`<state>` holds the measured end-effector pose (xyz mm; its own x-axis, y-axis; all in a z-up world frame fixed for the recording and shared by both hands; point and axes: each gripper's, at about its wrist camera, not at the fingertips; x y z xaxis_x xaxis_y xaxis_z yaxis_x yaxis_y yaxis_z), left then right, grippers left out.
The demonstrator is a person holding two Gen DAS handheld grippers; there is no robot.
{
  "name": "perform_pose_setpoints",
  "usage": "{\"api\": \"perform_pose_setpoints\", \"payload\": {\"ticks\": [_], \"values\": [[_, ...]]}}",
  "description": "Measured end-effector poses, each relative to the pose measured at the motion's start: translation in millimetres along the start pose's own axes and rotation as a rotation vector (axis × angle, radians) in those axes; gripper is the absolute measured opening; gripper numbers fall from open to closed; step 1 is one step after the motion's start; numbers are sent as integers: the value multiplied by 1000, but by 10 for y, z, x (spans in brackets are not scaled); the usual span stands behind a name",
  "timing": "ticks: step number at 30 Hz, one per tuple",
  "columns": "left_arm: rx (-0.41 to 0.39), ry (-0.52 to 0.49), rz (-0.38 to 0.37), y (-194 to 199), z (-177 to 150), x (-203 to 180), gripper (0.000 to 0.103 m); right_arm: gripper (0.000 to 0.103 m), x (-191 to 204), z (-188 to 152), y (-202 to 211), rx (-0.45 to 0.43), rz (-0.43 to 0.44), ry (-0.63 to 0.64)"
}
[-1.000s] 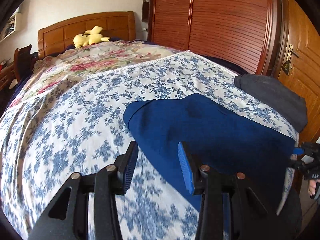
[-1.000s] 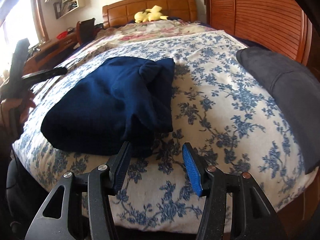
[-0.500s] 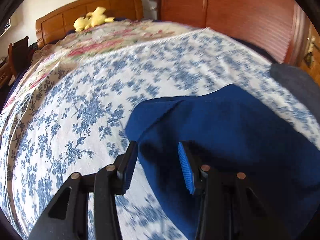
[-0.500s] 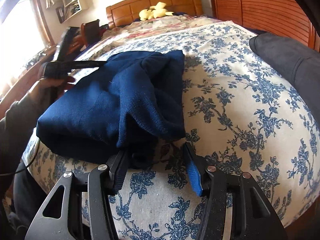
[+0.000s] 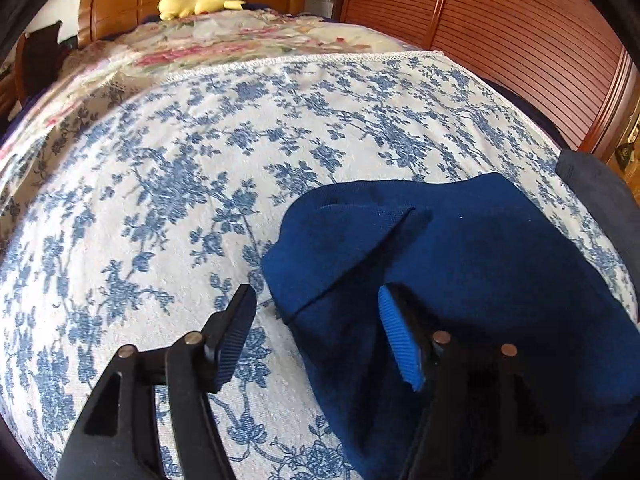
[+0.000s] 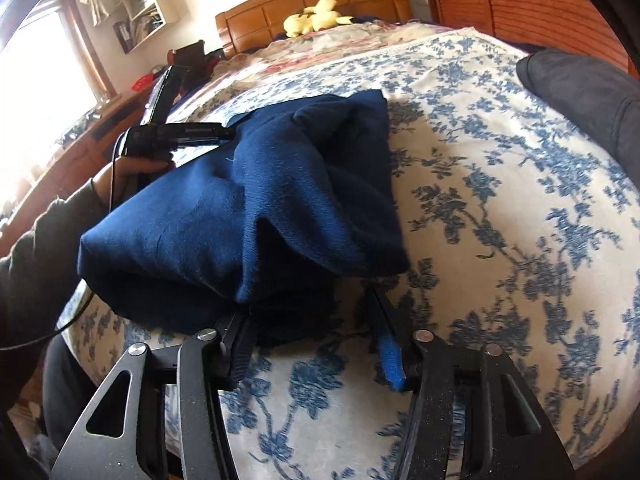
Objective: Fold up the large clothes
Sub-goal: 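Grasp the folded navy bundle with the right tool and lift it, then carry the held bundle with the right tool toward the grey pillow by the wardrobe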
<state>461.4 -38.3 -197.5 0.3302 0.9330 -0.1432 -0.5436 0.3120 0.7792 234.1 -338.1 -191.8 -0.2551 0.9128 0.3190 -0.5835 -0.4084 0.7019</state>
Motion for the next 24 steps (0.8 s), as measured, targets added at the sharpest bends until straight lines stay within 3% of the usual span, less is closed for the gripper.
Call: {"api": "perform_pose_setpoints", "payload": {"ticks": [1,5,7,12,16,24], "values": [[18,19,-34,-17,7,23,52,27,2,-1,-7,6,54,-10],[37,13,-56,4,44,-5,39,18,34,-22,39,-25,80,15],[33,0,-47,47,68,-41,17,13,-12,-3,95,-51,117,-19],[8,-57,3,321,99,-195,13,9,-55,138,298,-109,117,-2],[-10,-87,-20,547,-5,-323,13,5,-222,388,622,-194,15,19],[14,-82,26,469,-124,-358,16,9,-456,438,509,-126,-57,10]]}}
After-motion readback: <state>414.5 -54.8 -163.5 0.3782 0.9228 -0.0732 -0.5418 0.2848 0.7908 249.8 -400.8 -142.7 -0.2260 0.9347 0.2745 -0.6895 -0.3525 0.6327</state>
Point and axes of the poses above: each gripper's, at about its wrist camera, not at the fingertips, and y roughly against the way its jaws point, x to its left, z to its top, and after that the axes turned 5 degrees about -y, right-handed
